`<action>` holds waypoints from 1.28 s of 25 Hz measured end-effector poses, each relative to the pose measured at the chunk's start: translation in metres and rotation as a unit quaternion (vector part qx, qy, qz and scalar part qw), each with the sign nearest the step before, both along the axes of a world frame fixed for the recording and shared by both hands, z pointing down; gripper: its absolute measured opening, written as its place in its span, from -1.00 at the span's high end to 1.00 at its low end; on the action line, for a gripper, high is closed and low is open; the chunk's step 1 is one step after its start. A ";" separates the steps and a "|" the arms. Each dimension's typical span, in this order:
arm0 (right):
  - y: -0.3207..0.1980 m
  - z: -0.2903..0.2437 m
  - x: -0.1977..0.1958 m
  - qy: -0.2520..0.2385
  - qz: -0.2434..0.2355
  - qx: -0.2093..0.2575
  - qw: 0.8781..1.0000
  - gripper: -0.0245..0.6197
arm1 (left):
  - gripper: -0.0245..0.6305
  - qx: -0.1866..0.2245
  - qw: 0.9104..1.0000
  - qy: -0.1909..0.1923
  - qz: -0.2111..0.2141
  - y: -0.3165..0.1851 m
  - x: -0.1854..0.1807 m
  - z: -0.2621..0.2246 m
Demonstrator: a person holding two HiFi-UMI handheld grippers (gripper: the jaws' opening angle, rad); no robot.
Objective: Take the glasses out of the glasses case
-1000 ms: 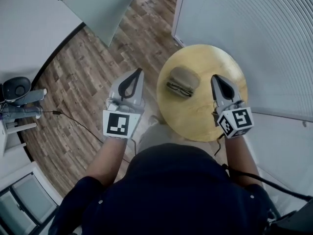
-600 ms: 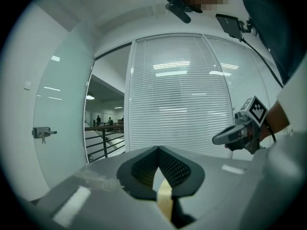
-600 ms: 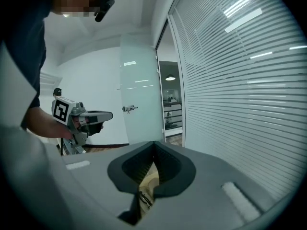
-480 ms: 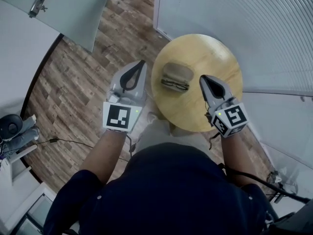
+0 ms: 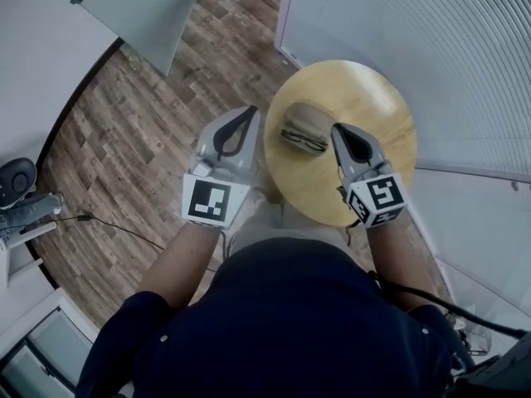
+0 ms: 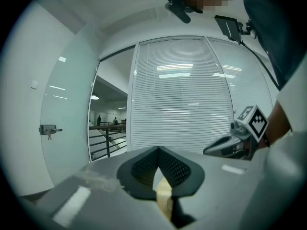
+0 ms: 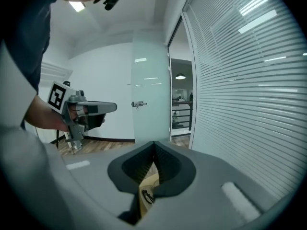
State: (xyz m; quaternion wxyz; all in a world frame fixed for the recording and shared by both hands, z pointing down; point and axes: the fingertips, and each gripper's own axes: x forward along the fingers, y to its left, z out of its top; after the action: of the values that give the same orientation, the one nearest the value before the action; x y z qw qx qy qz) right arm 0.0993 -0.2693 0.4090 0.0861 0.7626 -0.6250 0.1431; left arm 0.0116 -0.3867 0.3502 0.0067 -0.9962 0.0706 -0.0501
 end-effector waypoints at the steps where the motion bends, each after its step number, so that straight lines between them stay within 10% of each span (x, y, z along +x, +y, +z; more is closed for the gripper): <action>1: -0.003 0.003 0.005 -0.004 0.009 -0.001 1.000 0.90 | 0.91 -0.002 1.000 0.002 -0.006 -0.004 -0.002 -0.001; 32: -0.016 0.183 0.007 -0.100 -0.133 -0.120 0.979 0.75 | 0.91 -0.045 0.995 -0.077 -0.046 -0.008 0.034 0.139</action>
State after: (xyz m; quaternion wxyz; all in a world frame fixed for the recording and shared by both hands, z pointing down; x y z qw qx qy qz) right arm 0.1059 -0.2853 0.5920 0.1326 0.6384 -0.7046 0.2800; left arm 0.0452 -0.3942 0.4890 -0.0351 -0.9844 0.1136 -0.1297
